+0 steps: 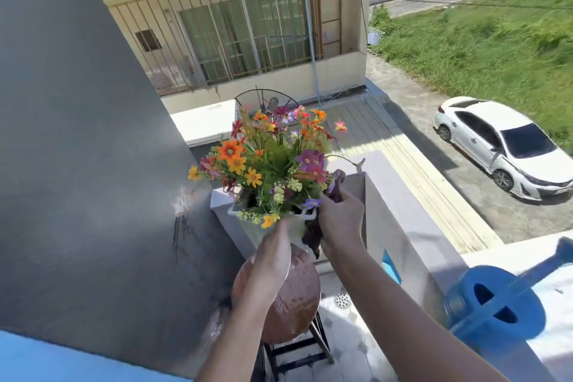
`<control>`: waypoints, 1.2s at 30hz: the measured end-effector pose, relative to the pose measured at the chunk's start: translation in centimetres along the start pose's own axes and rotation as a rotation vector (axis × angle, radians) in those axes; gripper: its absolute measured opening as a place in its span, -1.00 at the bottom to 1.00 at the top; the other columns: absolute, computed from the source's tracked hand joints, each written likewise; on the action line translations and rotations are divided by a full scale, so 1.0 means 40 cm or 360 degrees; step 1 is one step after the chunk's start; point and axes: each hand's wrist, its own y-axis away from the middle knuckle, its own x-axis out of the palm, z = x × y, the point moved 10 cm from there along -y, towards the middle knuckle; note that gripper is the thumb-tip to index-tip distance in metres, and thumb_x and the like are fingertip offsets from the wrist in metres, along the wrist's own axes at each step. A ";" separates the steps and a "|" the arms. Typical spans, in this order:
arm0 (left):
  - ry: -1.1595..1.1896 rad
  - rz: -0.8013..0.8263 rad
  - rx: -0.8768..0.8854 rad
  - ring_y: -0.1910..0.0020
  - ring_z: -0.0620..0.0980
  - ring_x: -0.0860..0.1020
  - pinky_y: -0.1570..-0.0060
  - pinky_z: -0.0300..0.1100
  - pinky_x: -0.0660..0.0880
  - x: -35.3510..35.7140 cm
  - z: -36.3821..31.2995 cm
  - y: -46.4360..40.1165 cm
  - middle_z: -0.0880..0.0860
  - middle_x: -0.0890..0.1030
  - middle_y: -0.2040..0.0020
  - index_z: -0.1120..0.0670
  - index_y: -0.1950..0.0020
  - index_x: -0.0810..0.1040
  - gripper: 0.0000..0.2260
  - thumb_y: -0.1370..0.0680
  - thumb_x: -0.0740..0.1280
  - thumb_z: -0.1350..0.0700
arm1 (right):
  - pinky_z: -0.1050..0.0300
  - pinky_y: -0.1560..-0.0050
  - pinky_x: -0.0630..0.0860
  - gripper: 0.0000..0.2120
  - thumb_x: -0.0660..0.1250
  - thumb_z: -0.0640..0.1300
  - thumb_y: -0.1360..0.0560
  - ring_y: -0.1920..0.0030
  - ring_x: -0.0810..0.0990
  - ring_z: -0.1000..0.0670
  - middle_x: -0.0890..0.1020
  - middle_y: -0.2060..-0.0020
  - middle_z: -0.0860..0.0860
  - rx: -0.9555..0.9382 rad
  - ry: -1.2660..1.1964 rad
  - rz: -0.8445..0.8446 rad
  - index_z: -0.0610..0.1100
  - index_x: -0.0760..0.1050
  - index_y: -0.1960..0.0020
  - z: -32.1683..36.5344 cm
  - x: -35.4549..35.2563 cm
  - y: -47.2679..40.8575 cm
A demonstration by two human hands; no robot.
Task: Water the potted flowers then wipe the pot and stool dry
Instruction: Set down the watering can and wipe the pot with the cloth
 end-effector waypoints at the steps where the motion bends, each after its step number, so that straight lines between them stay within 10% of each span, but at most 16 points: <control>1: 0.0045 -0.0030 -0.0018 0.51 0.01 0.53 0.40 -0.14 0.37 0.000 0.001 -0.006 0.20 0.67 0.29 -0.25 0.06 0.52 -0.68 -0.49 0.02 -0.30 | 0.14 0.40 0.35 -0.79 0.37 -0.34 -0.38 0.38 0.36 0.03 0.43 0.44 -0.06 -0.0063 0.0028 0.0010 -0.12 0.55 0.37 0.011 0.006 0.014; 4: 0.0152 -0.0158 -0.0103 0.09 0.26 0.63 0.28 -0.14 0.50 -0.024 0.025 -0.031 0.35 0.62 -0.05 0.10 -0.19 0.60 -0.53 -0.60 0.04 -0.14 | 0.26 0.47 0.27 -0.91 0.42 -0.31 -0.40 0.45 0.29 0.09 0.44 0.47 0.01 -0.0267 0.0241 0.0021 -0.26 0.57 0.28 0.037 0.017 0.043; 8: 0.0174 -0.0219 -0.0050 0.59 -0.06 0.27 0.48 -0.30 0.12 -0.044 0.022 -0.028 0.10 0.45 0.38 -0.03 0.36 0.46 -0.68 -0.56 0.14 -0.06 | 0.12 0.32 0.53 -0.93 0.49 -0.18 -0.34 0.39 0.50 0.11 0.70 0.36 -0.02 -0.0287 0.0325 0.0058 -0.16 0.64 0.21 0.021 0.036 0.052; 16: 0.0515 0.0039 -0.0060 0.55 -0.10 0.24 0.49 -0.25 0.08 -0.084 0.020 -0.021 0.01 0.41 0.52 0.08 0.22 0.46 -0.69 -0.65 0.06 0.09 | 0.00 -0.17 0.51 -0.73 0.19 -0.02 -0.59 -0.14 0.58 -0.02 0.61 -0.07 -0.01 -0.0451 0.0392 0.0473 0.00 0.58 -0.20 -0.028 0.046 0.079; 32: 0.0965 0.0312 -0.0064 0.58 -0.07 0.31 0.56 -0.25 0.19 -0.022 -0.002 -0.014 0.11 0.45 0.48 0.11 0.20 0.38 -0.71 -0.65 0.00 0.11 | 0.29 -0.02 0.42 -0.77 0.27 -0.20 -0.56 -0.01 0.52 0.06 0.55 0.03 -0.04 -0.0970 0.0720 0.0338 -0.13 0.58 -0.19 0.082 0.080 0.068; 36: 0.0868 0.0334 -0.0021 0.55 -0.09 0.32 0.48 -0.20 0.16 -0.021 0.008 -0.012 0.09 0.50 0.46 0.10 0.22 0.42 -0.67 -0.66 0.00 0.09 | 0.39 0.16 0.32 -0.87 0.21 -0.31 -0.58 0.11 0.50 0.18 0.47 0.06 -0.11 -0.0691 0.0940 0.0210 -0.15 0.49 0.03 0.008 0.008 -0.017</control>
